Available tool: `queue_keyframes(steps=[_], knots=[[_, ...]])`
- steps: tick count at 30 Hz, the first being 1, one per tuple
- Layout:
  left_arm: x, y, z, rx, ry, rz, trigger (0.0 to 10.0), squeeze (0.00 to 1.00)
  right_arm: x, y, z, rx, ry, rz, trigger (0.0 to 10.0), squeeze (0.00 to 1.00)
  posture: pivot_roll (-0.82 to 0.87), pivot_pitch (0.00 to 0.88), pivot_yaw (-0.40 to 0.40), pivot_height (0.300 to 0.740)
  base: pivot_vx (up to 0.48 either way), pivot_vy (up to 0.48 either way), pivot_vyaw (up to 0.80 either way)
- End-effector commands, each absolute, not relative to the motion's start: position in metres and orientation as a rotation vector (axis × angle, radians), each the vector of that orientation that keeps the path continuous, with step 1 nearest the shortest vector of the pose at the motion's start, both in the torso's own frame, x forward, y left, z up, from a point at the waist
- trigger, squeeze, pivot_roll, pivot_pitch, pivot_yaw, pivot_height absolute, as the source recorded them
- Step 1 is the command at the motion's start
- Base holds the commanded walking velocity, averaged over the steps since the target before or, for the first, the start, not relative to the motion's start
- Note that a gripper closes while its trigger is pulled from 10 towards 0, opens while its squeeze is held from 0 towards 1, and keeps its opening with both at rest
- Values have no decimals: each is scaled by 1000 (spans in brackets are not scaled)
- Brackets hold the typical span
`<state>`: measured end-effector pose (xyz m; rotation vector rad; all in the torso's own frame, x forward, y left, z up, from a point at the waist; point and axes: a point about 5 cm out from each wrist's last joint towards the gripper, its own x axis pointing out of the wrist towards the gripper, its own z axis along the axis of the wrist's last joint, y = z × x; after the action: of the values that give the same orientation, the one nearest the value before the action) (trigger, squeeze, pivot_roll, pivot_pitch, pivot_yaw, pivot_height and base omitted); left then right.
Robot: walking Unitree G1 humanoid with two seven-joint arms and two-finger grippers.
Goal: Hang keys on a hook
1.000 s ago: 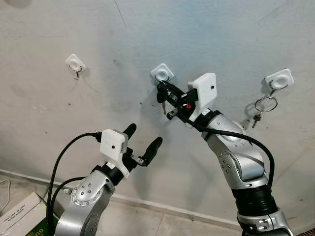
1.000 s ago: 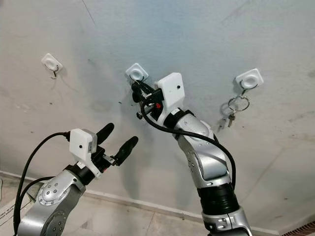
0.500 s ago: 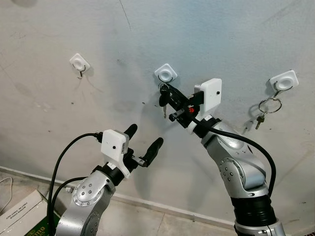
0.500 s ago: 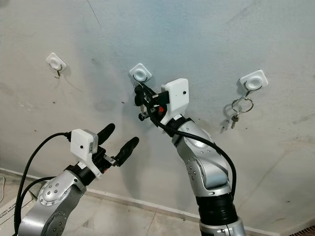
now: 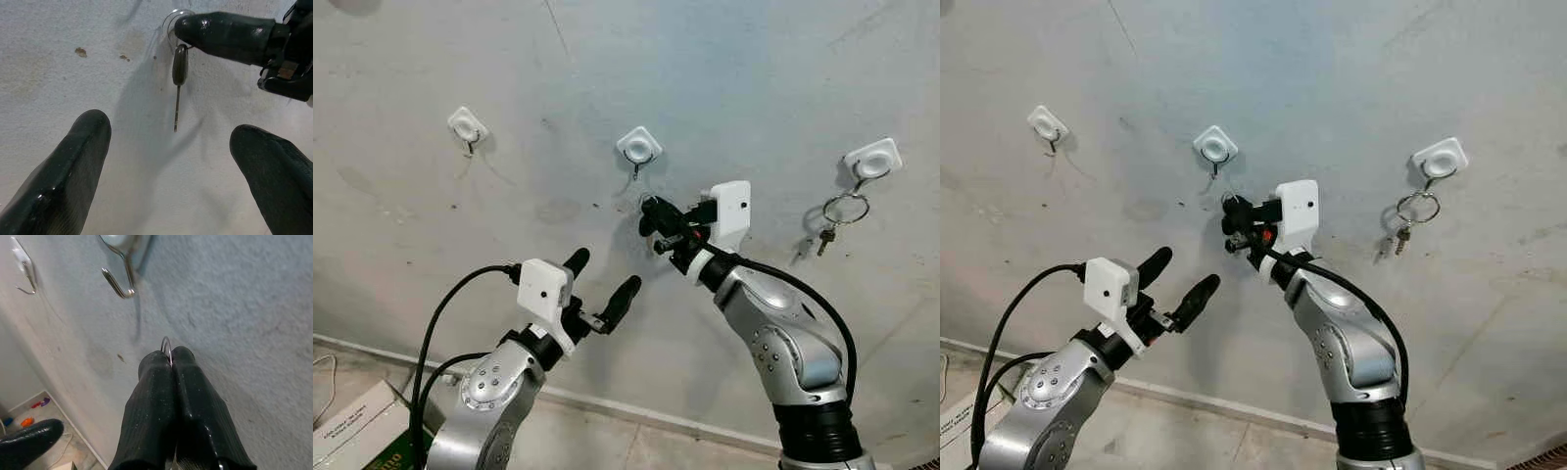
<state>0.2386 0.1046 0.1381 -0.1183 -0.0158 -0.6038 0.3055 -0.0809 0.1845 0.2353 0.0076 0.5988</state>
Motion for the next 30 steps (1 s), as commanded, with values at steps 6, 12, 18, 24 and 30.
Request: queue_keyframes(steps=[6,12,18,24,30], knots=[[240,105,136,-102,-3,-601,10000,0,301,-79,199,195,-74,639,10000,0,-62,0,62,740,0,0,0],[238,105,140,-107,-18,-612,10000,0,300,-88,225,197,-183,641,10000,0,-59,0,62,740,0,0,0],[239,105,140,-108,-20,-614,10000,0,301,-93,232,183,-213,633,10000,0,-62,0,63,740,0,0,0],[239,104,139,-107,-19,-616,10000,0,303,-91,234,193,-213,650,10000,0,-62,0,64,740,0,0,0],[238,105,138,-108,-14,-612,10000,0,293,-85,238,236,-219,753,10000,0,-60,0,62,740,0,0,0]])
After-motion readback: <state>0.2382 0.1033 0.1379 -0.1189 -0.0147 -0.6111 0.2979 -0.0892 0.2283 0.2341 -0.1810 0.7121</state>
